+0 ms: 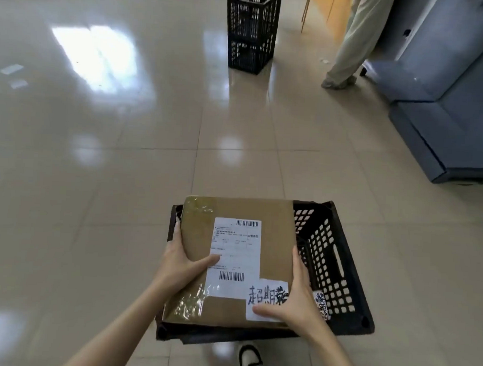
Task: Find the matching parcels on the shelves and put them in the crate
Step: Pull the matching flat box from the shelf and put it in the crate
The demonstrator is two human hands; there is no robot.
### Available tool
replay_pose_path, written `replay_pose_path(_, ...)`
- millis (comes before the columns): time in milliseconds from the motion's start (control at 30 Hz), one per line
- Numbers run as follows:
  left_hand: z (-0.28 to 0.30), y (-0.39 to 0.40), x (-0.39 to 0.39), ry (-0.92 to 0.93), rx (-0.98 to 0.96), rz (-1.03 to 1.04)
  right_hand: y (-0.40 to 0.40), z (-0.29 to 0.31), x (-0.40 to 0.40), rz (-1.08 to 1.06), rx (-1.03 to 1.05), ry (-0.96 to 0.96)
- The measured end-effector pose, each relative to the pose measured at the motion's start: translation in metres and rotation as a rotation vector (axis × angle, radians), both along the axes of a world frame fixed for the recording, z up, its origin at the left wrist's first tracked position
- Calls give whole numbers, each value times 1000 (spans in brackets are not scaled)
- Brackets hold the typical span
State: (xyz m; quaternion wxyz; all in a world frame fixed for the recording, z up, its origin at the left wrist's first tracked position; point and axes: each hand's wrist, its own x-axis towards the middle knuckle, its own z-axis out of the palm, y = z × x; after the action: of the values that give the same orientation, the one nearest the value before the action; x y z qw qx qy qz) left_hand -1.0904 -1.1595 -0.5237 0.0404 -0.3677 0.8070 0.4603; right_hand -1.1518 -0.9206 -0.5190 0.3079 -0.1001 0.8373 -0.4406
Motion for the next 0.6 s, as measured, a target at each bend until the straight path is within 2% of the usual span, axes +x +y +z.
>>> replay_pose_path(267,-113,11,-17,-163,-46,54,-6,-109,-22,61,64,-65)
replay_pose_path(433,-172,-8,-19,-301,-83,129,-35,-176,-36,119,76,-120)
replay_pose_path(600,-223,-14,-31,-347,-161,34,-49,-238,-47,89,87,-128)
